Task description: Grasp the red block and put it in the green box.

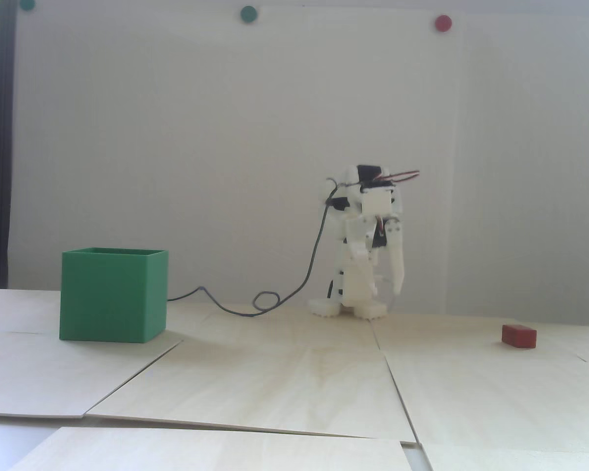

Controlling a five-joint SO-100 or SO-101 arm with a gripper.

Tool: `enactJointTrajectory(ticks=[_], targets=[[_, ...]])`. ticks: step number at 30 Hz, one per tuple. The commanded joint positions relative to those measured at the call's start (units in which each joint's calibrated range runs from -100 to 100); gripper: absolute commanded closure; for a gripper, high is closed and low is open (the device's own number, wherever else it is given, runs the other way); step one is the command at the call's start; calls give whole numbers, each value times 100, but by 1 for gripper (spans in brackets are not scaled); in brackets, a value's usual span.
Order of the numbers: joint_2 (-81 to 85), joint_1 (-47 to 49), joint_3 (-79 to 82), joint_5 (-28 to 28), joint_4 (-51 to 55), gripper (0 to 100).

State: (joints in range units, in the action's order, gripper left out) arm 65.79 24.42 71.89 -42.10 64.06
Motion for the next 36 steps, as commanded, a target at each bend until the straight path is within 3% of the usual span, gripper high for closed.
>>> enactJointTrajectory(ticks=[1,9,22,36], targets=[[-2241,144,-3640,-22,567,88],[-4673,401,-6346,-27,1258,88],[-7436,851,-8413,14,1267,88],[-7720,2122,-8520,20,1469,88]])
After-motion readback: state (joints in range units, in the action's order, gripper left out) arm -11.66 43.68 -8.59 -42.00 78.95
